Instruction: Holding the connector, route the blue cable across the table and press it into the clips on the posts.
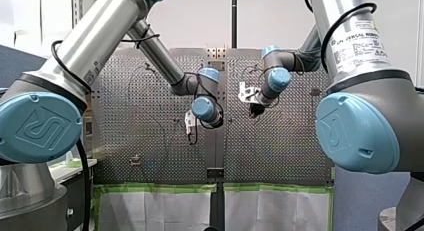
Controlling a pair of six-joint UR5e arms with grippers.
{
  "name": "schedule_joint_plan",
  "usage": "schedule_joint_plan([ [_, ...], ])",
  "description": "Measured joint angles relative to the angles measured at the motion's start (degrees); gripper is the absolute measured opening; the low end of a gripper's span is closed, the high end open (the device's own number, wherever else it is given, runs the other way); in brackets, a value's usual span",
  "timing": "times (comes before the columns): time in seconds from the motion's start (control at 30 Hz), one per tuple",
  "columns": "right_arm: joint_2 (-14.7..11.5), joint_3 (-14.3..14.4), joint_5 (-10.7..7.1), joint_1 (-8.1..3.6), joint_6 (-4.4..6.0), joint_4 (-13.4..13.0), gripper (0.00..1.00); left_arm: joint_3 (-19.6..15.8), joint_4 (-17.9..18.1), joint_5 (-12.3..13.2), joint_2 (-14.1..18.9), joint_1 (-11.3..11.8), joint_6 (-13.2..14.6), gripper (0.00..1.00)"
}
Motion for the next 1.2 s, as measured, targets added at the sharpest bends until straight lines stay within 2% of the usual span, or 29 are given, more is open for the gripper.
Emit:
schedule_joint_plan([
  [0.17, 1.5, 0.4, -0.75, -0.19, 0.11, -0.9, 0.0, 0.0, 2.0, 2.3, -1.4, -0.1, -1.4, 0.0],
  [0.37, 3.8, 0.4, -1.24, -0.48, -0.1, -1.8, 0.0, 1.0, 2.7, 2.8, -1.6, 0.2, -2.3, 0.0],
  [0.5, 4.2, 0.4, -1.9, -1.04, 0.29, -3.0, 0.0, 1.9, 2.8, 3.1, -1.7, 0.4, -2.6, 0.0],
  [0.63, 4.3, 0.4, -3.34, -1.93, 0.81, -4.5, 0.0, 2.3, 3.0, 3.6, -1.9, 0.8, -2.9, 0.0],
  [0.87, 5.7, -0.4, -6.84, -3.09, 1.1, -5.2, 0.0, 5.3, 2.0, 3.6, -5.0, 1.6, -2.8, 0.0],
  [1.2, 6.5, -2.3, -8.16, -4.01, 1.2, -5.1, 0.0, 8.2, 1.9, 3.7, -5.7, 2.8, -2.8, 0.0],
])
